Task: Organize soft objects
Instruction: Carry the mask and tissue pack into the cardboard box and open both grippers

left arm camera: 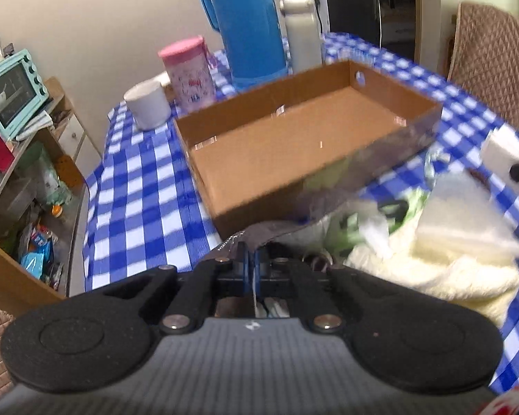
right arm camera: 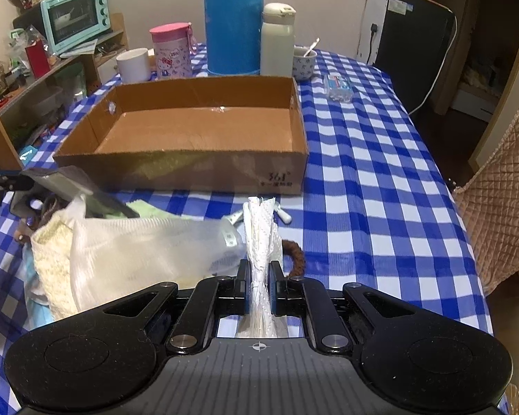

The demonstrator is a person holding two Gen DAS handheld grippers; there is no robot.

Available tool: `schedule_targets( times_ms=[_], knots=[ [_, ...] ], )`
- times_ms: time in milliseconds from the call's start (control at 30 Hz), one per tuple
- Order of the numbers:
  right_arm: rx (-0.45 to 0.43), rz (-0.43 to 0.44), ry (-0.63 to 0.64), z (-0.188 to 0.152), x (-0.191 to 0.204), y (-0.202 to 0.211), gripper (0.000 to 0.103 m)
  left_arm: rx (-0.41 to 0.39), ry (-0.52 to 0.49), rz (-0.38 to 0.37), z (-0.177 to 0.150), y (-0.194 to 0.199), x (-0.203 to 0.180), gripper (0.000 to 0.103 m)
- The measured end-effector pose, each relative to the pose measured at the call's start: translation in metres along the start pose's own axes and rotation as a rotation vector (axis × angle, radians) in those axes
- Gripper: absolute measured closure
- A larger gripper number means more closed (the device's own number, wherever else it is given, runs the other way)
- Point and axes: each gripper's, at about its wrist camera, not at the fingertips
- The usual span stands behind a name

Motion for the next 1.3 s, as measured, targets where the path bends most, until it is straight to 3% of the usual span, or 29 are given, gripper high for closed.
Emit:
schedule_targets(
  times_ms=[333,533,933,1300],
  knots=[
    [-0.048,0.085,0.044,0.028,0.01,0.014,0.093,-0.106,0.074,0.045,0.038,0.047,0.03,0.1],
    [-0.075,0.154,0.059,0.056,0.019,0.017,0.093,-0.139,0.113,0.062,0.069,0.052,0.04,0.1],
    [-0.09,0.221,0.074,0.108,0.038,-0.009,0.093,-0.131,0.219,0.062,0.134,0.007,0.052,0.1],
    [-0.093,0.209,0.079,0.146,0.044,-0.059,0.093,-0.09,0.329,0.042,0.153,-0.05,0.061,0.1]
  ],
)
Point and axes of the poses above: each gripper's, at about its wrist camera, not at the fingertips, and y roughly against the way its jaws point, x to its left, z to its top, and after that the axes turned 14 degrees about -y, right-handed
